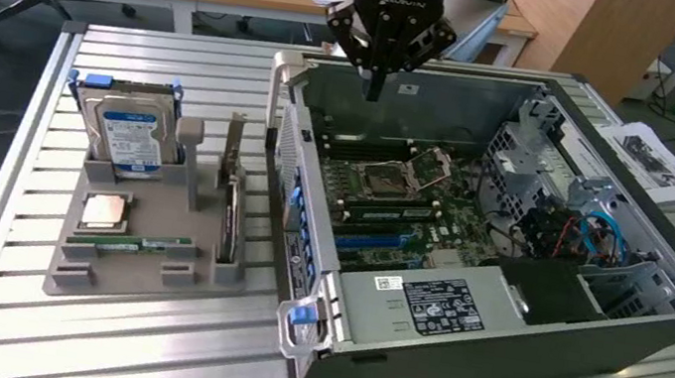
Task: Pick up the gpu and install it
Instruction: 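Reach for the gpu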
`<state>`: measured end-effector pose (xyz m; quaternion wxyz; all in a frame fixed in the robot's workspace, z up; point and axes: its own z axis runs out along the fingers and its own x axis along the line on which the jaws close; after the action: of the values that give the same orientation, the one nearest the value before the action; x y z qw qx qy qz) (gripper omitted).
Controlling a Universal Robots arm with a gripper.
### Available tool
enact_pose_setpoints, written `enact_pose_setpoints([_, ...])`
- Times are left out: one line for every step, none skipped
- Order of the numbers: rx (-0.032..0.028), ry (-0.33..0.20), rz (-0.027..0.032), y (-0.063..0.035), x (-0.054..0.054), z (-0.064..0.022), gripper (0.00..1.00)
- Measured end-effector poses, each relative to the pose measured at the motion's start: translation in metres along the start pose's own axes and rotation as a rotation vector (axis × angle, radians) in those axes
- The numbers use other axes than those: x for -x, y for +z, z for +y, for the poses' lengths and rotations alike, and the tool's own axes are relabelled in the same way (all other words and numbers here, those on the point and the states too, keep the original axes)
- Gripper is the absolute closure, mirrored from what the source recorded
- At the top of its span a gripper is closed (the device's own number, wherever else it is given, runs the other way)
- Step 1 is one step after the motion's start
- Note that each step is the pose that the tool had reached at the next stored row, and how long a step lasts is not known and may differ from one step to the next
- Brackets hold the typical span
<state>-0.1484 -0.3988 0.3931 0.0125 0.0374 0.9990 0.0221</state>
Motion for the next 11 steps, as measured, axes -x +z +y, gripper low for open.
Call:
enact_pose_setpoints([0.0,0.0,-0.0001,0.0,-0.003,-0.0003,0.89])
enact_pose_setpoints([-0.0001,0.0,0.0001,-0.0002,-0.007,-0.0005,0.89])
enact_pose_setpoints([-0.0001,0.0,0.0,-0.0002,-0.011,-0.0008,0.89])
enact_pose_setpoints([-0.0001,0.0,0.0,-0.0003,-0.015,-0.001,0.89])
enact_pose_setpoints([-0.0001,0.0,0.0,-0.0003,-0.019,-0.0013,0.89])
enact_pose_setpoints([-0.0002,0.0,0.0001,-0.0004,-0.023,-0.0016,0.89])
enact_pose_setpoints([-0.0001,0.0,0.0,-0.0003,-0.026,-0.0019,0.89])
enact_pose_setpoints([-0.0001,0.0,0.0,-0.0003,-0.03,-0.0022,0.89])
enact_pose_setpoints([-0.0001,0.0,0.0001,-0.0003,-0.034,-0.0024,0.89])
enact_pose_setpoints([-0.0001,0.0,0.0,-0.0003,-0.037,-0.0027,0.89])
enact_pose_setpoints([0.0,0.0,0.0,-0.0003,-0.04,-0.003,0.89])
